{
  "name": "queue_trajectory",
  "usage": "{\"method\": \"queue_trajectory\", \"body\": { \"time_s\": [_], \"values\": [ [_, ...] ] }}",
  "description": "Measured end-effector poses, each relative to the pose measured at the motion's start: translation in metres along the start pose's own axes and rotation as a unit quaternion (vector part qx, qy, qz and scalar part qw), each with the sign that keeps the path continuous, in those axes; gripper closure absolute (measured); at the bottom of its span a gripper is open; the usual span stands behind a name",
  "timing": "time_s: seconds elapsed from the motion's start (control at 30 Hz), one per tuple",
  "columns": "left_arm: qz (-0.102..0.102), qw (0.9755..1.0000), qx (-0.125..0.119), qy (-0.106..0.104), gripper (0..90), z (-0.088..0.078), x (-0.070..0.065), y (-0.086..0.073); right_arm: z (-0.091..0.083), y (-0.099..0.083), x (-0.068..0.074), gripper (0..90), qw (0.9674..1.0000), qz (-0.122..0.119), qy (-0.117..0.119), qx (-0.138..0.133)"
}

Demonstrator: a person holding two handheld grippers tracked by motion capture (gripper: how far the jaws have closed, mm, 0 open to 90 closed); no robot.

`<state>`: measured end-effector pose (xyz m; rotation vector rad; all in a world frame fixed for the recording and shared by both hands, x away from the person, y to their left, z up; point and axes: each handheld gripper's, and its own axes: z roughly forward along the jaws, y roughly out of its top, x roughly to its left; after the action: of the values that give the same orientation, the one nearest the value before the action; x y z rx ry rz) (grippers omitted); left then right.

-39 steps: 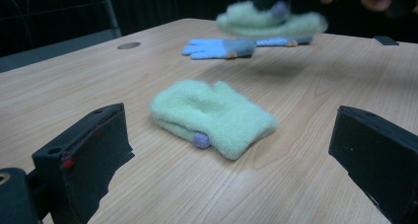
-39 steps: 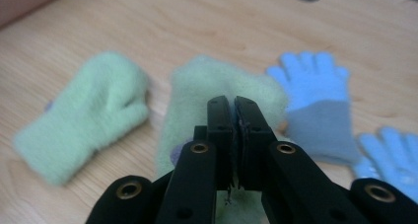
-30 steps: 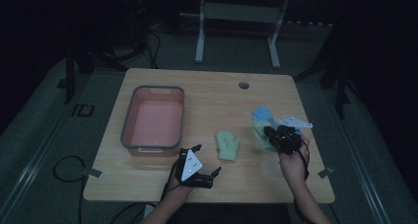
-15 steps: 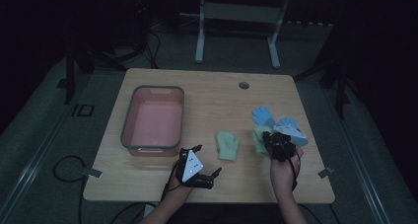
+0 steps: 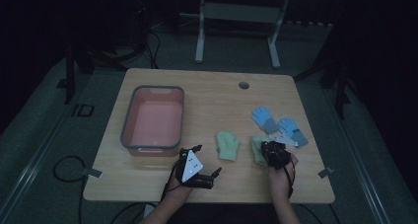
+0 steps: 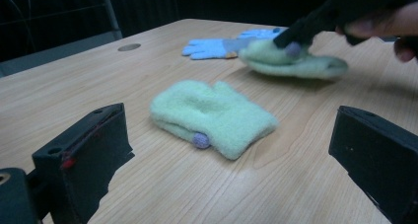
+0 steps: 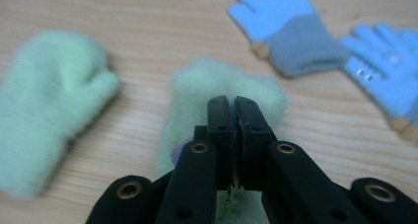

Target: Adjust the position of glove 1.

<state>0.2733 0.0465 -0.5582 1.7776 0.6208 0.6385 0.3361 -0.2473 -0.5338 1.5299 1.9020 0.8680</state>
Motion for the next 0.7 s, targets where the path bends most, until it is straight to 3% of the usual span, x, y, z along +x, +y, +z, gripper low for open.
{"method": "queue_trajectory", "body": {
  "time_s": [0.13,0.27,0.33,0.47,0.53,0.7],
  "values": [
    [0.0,1.0,0.0,-0.002,1.6,0.0,0.0,0.0,0.013,-0.008,-0.005,75.2,0.9997,0.004,0.016,0.016],
    [-0.001,1.0,0.0,-0.003,1.5,0.0,0.001,0.0,0.013,-0.007,-0.009,71.6,0.9993,0.006,0.03,0.02],
    [0.0,1.0,-0.001,-0.003,1.6,0.0,0.0,0.0,0.012,-0.004,-0.011,63.6,0.9989,0.0,0.039,0.027],
    [0.0,1.0,0.0,-0.004,1.6,0.0,0.0,0.0,0.008,0.006,-0.016,56.9,0.9971,-0.029,0.059,0.037],
    [0.0,1.0,0.0,-0.005,1.6,0.0,0.0,0.0,0.004,0.011,-0.022,56.1,0.9957,-0.056,0.066,0.033],
    [0.0,1.0,0.0,-0.004,1.6,0.0,0.001,0.0,-0.001,0.021,-0.046,57.5,0.989,-0.083,0.117,0.036]
  ]
}}
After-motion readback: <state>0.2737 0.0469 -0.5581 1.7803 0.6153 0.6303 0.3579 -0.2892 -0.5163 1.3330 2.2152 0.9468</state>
